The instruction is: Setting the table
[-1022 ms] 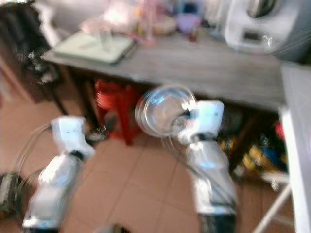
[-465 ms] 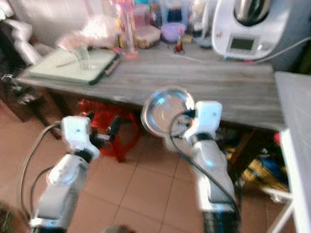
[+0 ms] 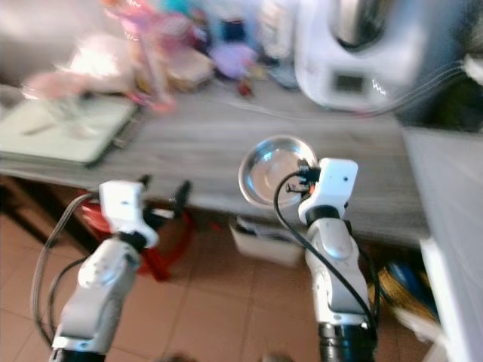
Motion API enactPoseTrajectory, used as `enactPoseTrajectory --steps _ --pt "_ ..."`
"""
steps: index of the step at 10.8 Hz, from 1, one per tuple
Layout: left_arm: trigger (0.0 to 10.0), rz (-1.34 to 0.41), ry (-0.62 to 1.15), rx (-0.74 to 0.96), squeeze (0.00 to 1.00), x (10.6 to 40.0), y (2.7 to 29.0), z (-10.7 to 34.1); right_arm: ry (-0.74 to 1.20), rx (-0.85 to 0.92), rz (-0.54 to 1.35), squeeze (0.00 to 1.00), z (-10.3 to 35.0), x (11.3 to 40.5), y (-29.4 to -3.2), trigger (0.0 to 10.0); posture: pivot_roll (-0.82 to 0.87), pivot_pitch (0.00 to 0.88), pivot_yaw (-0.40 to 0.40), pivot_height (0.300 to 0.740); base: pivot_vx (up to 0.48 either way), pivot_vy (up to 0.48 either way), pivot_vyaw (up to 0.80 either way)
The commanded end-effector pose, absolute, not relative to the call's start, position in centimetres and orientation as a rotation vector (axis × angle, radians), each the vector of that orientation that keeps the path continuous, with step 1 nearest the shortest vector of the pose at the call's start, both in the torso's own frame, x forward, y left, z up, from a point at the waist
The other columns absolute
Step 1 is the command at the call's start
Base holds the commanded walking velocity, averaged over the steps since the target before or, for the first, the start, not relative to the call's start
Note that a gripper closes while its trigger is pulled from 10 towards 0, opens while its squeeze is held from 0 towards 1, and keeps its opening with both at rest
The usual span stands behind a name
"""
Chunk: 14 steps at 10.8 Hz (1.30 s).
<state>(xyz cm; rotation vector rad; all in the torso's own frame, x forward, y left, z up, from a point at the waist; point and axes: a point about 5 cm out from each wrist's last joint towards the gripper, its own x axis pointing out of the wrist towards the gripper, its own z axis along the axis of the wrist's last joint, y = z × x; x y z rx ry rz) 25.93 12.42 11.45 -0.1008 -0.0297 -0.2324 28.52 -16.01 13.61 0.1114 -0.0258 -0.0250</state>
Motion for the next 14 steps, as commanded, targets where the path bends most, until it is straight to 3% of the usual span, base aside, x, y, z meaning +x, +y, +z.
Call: enactPoseTrajectory --steps 1,5,8,14 --pt "10.0 -0.184 -0.007 -0.071 0.0 25.7 13.5 10.9 -0.004 0.125 -0.033 0.0 13.1 28.4 -16.0 10.0 -0.02 0.024 0.062 0.74 0.0 0.0 0.0" --pt "10.0 -0.029 0.048 -0.1 0.0 24.5 16.1 9.9 0.066 0.229 -0.121 0.0 12.3 30.0 -16.4 10.0 0.01 0.074 0.064 0.74 0.0 0.0 0.0" --pt "10.0 -0.052 0.056 -0.075 0.0 24.3 15.6 10.1 0.075 0.263 -0.198 0.0 12.9 32.7 -16.8 10.0 0.01 0.097 0.078 0.74 0.0 0.0 0.0" --pt "10.0 -0.078 0.084 -0.033 0.0 23.2 16.1 10.8 0.169 0.357 -0.141 0.0 13.2 37.1 -14.4 10.0 0.07 0.164 0.099 0.74 0.0 0.0 0.0"
